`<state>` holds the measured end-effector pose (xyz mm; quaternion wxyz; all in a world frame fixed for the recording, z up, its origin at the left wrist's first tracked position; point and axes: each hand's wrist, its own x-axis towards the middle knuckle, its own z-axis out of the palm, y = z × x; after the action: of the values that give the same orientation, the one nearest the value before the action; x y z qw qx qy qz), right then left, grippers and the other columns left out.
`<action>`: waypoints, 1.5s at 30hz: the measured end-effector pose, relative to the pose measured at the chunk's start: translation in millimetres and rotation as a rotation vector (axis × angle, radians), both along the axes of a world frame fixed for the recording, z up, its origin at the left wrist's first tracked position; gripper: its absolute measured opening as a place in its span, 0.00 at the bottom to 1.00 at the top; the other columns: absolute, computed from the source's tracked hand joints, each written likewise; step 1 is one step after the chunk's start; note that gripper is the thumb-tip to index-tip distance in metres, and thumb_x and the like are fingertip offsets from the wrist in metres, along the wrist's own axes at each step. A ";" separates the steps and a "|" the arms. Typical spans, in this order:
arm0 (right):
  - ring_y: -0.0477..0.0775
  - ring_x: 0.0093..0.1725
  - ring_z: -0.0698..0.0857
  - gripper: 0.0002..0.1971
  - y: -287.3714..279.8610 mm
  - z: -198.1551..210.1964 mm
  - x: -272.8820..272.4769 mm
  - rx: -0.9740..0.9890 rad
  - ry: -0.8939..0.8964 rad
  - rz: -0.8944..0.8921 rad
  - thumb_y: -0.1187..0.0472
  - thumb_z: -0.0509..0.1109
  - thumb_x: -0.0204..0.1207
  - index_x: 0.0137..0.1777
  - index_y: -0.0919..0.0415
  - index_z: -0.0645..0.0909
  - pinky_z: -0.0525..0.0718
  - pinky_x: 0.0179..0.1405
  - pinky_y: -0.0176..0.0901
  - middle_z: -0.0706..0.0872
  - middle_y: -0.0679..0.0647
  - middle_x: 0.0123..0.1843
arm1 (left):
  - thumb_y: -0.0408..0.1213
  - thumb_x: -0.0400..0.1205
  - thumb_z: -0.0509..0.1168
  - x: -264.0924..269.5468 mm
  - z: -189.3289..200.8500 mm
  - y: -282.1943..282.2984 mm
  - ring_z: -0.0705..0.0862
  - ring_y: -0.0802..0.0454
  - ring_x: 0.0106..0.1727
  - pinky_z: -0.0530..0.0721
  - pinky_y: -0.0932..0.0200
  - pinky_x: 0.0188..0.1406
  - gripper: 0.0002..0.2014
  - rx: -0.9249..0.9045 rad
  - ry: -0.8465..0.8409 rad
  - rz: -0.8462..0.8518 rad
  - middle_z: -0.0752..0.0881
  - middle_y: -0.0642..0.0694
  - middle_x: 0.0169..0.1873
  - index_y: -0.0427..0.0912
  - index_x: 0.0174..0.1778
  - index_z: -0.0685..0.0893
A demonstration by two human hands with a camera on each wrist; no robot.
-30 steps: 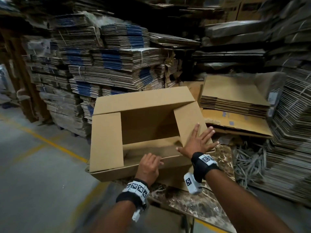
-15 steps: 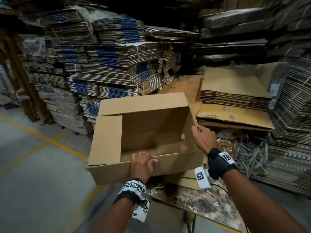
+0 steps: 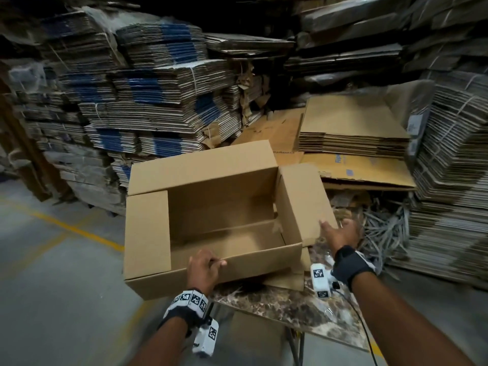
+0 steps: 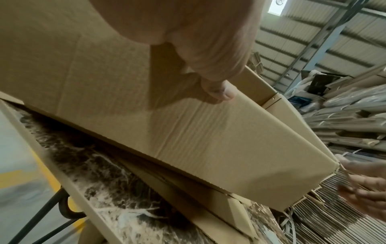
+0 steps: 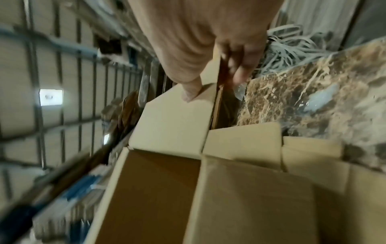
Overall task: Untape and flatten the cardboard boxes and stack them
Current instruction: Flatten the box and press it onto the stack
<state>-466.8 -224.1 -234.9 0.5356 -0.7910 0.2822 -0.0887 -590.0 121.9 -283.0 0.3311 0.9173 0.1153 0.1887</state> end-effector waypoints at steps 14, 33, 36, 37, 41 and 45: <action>0.74 0.62 0.84 0.23 62.5 -21.0 -6.2 -0.421 -0.056 0.545 0.51 0.53 0.92 0.80 0.62 0.70 0.81 0.61 0.59 0.84 0.74 0.64 | 0.53 0.82 0.65 -14.4 -3.6 0.7 0.82 0.42 0.70 0.65 0.39 0.81 0.17 0.226 -0.191 0.008 0.88 0.50 0.61 0.48 0.59 0.89; 0.75 0.56 0.84 0.23 72.7 -25.8 -4.7 -0.439 -0.006 0.462 0.49 0.51 0.92 0.68 0.68 0.76 0.81 0.52 0.60 0.84 0.76 0.57 | 0.60 0.55 0.86 -14.8 24.7 90.0 0.65 0.30 0.80 0.62 0.23 0.76 0.67 -0.148 0.136 0.859 0.67 0.28 0.77 0.49 0.84 0.52; 0.78 0.59 0.83 0.23 74.9 -22.8 -3.2 -0.436 0.009 0.450 0.50 0.51 0.92 0.71 0.68 0.74 0.78 0.53 0.60 0.84 0.77 0.60 | 0.58 0.65 0.81 -23.0 35.4 94.4 0.68 0.33 0.81 0.67 0.26 0.75 0.57 -0.167 0.023 0.772 0.71 0.34 0.80 0.47 0.85 0.57; 0.78 0.60 0.83 0.23 76.1 -22.2 -2.2 -0.434 0.012 0.443 0.50 0.51 0.92 0.71 0.68 0.75 0.79 0.54 0.61 0.84 0.78 0.60 | 0.56 0.69 0.78 -26.4 40.7 96.0 0.69 0.33 0.81 0.67 0.28 0.77 0.53 -0.205 -0.039 0.749 0.72 0.37 0.81 0.46 0.86 0.59; 0.79 0.62 0.82 0.23 78.4 -21.1 -0.1 -0.424 0.012 0.439 0.50 0.53 0.91 0.71 0.69 0.75 0.79 0.56 0.62 0.83 0.79 0.61 | 0.44 0.81 0.72 -46.3 68.9 105.6 0.80 0.34 0.72 0.76 0.35 0.74 0.29 -0.184 -0.318 0.755 0.83 0.36 0.71 0.44 0.79 0.76; 0.82 0.65 0.80 0.24 76.9 -18.4 -1.3 -0.407 0.023 0.446 0.50 0.53 0.91 0.72 0.69 0.75 0.78 0.62 0.66 0.81 0.81 0.65 | 0.31 0.79 0.70 -71.1 84.8 140.8 0.74 0.37 0.78 0.65 0.31 0.76 0.30 0.190 -0.328 0.858 0.78 0.37 0.77 0.44 0.79 0.76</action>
<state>-468.1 -147.1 -253.3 0.3690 -0.9255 0.0840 -0.0145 -661.1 262.7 -198.3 0.1517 0.7712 0.4124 0.4606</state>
